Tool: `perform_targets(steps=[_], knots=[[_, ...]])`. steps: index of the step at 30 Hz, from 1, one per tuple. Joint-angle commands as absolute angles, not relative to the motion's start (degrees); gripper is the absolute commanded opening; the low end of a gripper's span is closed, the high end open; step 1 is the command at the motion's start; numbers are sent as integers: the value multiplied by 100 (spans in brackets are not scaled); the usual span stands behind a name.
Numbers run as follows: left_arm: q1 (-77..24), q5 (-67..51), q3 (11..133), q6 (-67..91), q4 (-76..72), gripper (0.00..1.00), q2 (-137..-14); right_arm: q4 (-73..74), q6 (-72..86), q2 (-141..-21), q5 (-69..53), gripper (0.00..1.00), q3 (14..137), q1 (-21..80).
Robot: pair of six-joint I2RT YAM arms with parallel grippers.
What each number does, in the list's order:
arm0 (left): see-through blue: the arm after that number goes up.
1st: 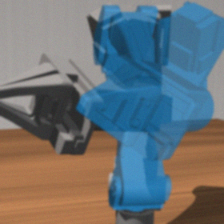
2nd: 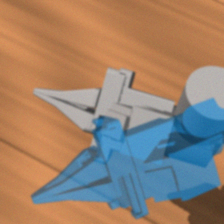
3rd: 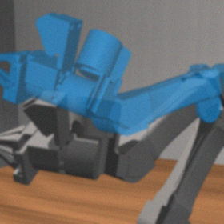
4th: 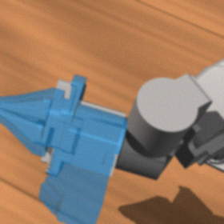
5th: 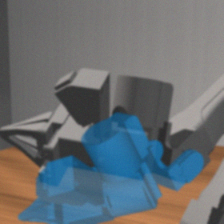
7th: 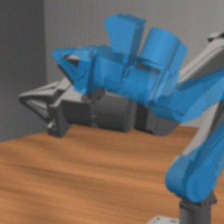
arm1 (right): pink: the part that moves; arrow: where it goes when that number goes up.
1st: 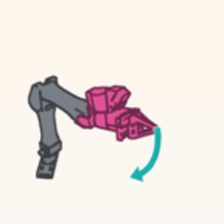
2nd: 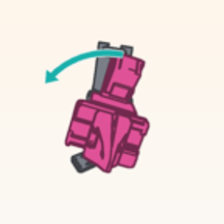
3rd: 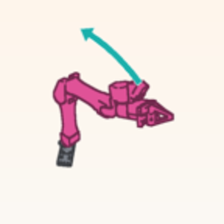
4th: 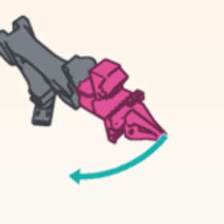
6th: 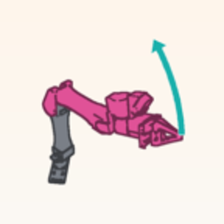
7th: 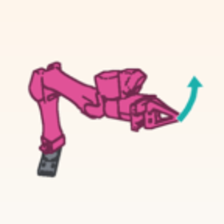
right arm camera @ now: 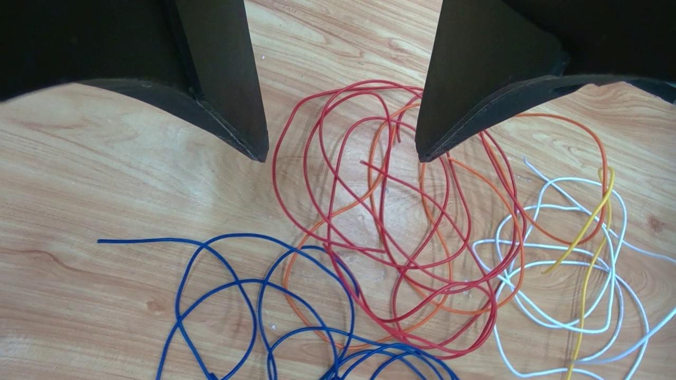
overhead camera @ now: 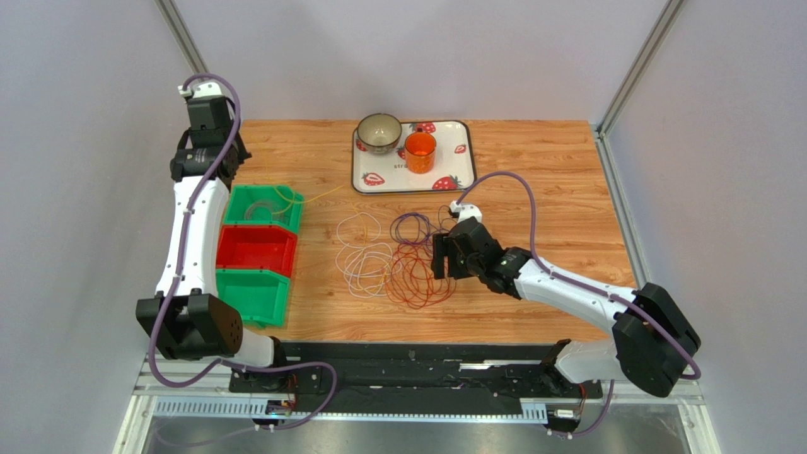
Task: Untangle the cables
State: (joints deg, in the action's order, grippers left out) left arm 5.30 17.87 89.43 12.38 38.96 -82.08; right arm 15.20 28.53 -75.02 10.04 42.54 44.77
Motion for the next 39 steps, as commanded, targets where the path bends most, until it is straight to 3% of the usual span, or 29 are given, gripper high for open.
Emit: perform_targets(steps=[1,7,20,33,36,39], knots=[[598,1811,8448,1002,2701,0,-8025,766,2909,-7488,695,72,4096,4324],[677,1600,7023,958,1319,0,-7699,537,2804,-7444,457,70,3964,4298],[1142,1424,7381,1274,1555,0,-9130,185,2681,-7084,141,70,3621,4307],[1423,1046,7497,1450,1626,0,-9545,123,2663,-7040,97,70,3568,4307],[1503,923,7462,1538,1591,4,-9527,123,2663,-7031,97,70,3560,4307],[1547,870,7427,1538,1556,20,-9527,114,2663,-7031,88,70,3560,4307]])
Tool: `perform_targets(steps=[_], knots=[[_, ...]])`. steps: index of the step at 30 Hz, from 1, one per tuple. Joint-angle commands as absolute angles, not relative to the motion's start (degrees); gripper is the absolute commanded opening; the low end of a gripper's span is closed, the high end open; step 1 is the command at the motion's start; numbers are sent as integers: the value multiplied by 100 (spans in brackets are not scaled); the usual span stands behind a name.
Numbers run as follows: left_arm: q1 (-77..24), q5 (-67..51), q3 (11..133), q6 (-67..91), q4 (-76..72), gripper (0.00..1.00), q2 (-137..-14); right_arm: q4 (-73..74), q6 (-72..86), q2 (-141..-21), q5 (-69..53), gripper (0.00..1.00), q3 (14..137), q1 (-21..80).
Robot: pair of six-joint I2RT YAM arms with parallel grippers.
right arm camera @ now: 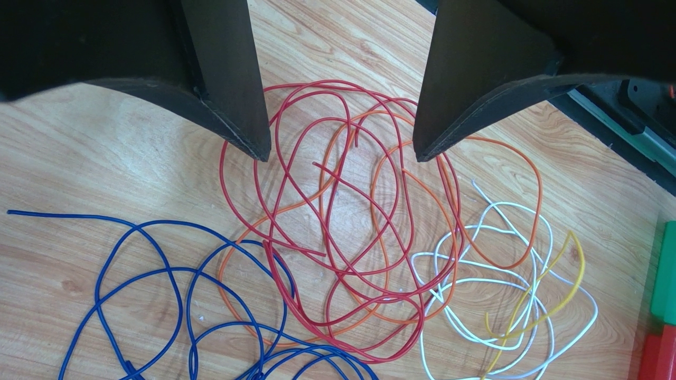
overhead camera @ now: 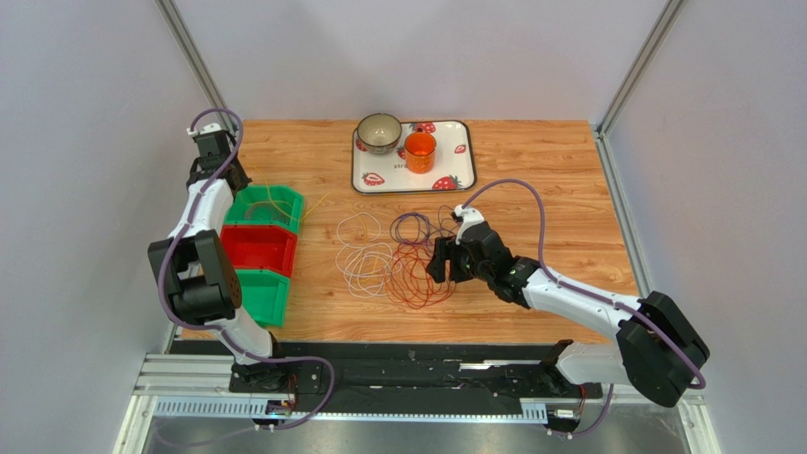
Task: Untangle the cables
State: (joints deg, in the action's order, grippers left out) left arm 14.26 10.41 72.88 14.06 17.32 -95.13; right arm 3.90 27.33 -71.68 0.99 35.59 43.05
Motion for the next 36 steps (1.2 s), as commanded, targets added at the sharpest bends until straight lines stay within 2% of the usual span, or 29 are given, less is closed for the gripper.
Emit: perform_targets(steps=[1,6,9,17,23,27,36], knots=[[1547,818,7418,1538,1547,23,-9519,114,2663,-7031,88,70,3560,4307],[1547,852,7357,1582,1512,42,-9405,105,2654,-6996,88,70,3533,4298],[1547,931,7269,1626,1512,47,-9247,88,2654,-6979,97,70,3516,4307],[1442,853,7084,1626,1529,49,-8474,44,2654,-6935,88,70,3463,4307],[625,818,7093,1020,1590,55,-8139,53,2654,-6926,88,70,3463,4307],[28,686,7443,678,2047,57,-8507,61,2663,-6917,97,70,3445,4307],[-606,-78,8349,422,2953,58,-9887,53,2646,-6899,88,70,3428,4307]])
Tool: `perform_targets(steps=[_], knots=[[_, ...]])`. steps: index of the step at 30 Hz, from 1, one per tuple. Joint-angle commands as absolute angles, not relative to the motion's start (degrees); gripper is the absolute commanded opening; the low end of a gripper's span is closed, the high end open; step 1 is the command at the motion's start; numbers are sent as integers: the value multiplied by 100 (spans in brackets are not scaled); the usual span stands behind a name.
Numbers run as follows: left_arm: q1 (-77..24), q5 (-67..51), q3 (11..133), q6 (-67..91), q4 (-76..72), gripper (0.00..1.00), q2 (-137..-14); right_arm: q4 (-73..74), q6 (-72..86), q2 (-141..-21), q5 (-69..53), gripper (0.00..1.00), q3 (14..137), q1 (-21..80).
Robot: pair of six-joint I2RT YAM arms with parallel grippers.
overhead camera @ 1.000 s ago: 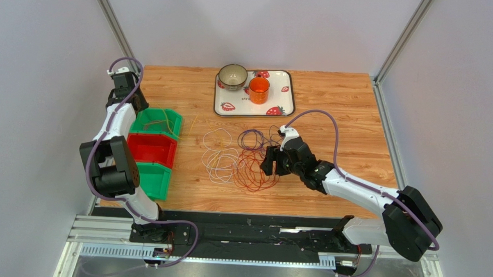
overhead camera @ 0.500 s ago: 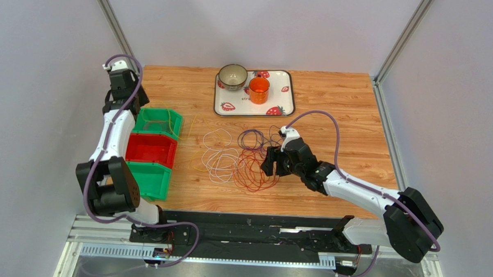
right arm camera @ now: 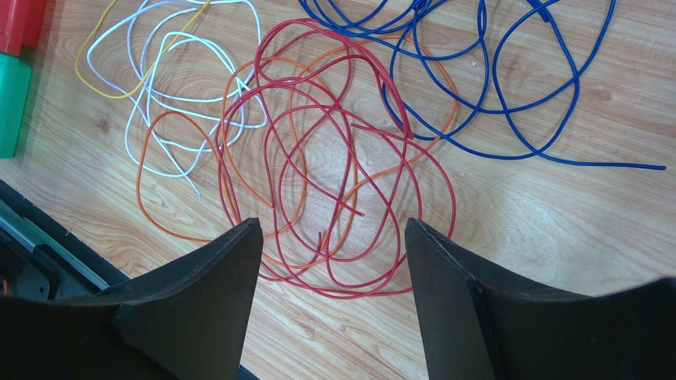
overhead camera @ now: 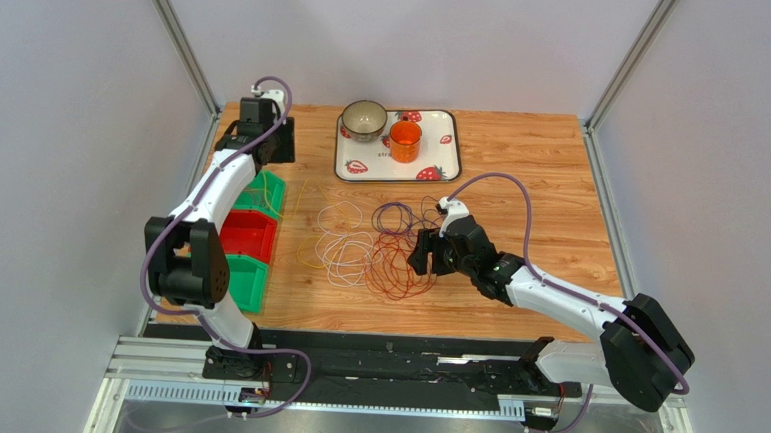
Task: Untangle the cables
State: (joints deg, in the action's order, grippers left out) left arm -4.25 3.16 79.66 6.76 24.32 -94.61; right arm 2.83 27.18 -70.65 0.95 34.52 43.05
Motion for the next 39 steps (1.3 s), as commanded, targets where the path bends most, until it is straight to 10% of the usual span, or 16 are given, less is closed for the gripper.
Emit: perform_targets(steps=[1,17,23,27,39], knots=[[-633,-123,8471,431,2997,58,-10001,53,2654,-6899,97,70,3436,4307],[-817,-281,9123,483,3586,48,-11127,53,2654,-6917,88,70,3445,4307],[-844,-422,9316,475,3814,32,-11338,53,2663,-6926,88,70,3445,4307],[-879,-519,9500,518,4034,0,-11364,53,2654,-6935,88,70,3454,4298],[-853,448,8421,598,3340,0,-8931,53,2628,-6970,88,70,3463,4298]])
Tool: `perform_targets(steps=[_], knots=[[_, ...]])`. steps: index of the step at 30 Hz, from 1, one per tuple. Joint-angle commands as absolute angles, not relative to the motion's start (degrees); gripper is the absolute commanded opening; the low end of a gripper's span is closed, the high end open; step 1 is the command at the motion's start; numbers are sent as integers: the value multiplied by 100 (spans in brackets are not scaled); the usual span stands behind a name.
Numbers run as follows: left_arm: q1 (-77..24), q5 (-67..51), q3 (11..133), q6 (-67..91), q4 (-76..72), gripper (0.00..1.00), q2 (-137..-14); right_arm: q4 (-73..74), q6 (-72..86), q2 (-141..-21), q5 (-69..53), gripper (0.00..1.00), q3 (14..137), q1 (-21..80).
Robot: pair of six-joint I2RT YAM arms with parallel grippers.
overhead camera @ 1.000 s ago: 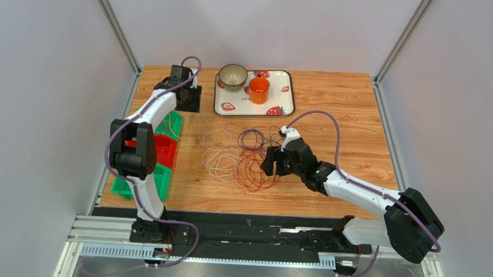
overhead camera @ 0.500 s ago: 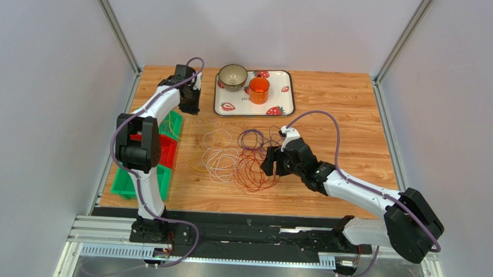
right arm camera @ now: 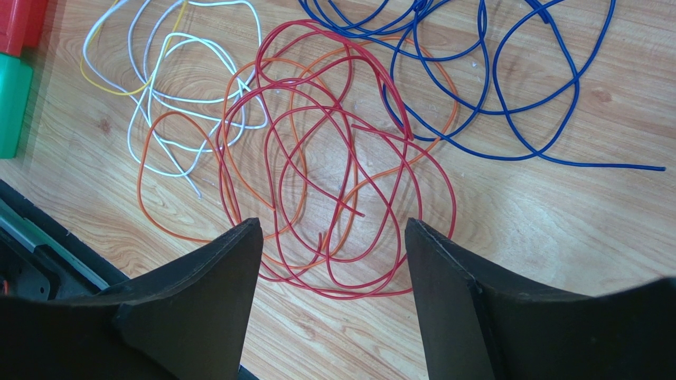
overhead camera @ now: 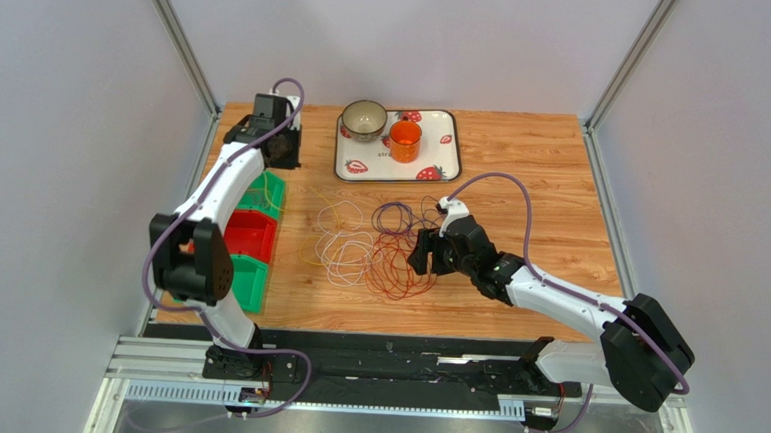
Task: Untangle the cables
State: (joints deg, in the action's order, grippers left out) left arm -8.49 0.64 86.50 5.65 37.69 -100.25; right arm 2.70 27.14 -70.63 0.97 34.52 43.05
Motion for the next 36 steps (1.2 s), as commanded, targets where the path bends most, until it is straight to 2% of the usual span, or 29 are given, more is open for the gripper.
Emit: perform_targets(steps=[1,8,15,22,30,36], knots=[[-853,413,8368,598,3253,0,-8651,44,2628,-6987,-86,70,3480,4315],[-844,193,8411,949,3182,0,-7691,53,2628,-7075,-114,70,3533,4315],[-782,44,8964,1265,3393,0,-7067,70,2637,-7128,-105,70,3577,4307],[-756,316,9316,1406,3235,0,-6355,79,2646,-7146,-88,70,3595,4307],[-756,562,9149,1389,2286,0,-5415,97,2654,-7128,-79,70,3586,4307],[-756,826,9325,1265,2259,0,-5265,79,2672,-7084,-70,70,3560,4307]])
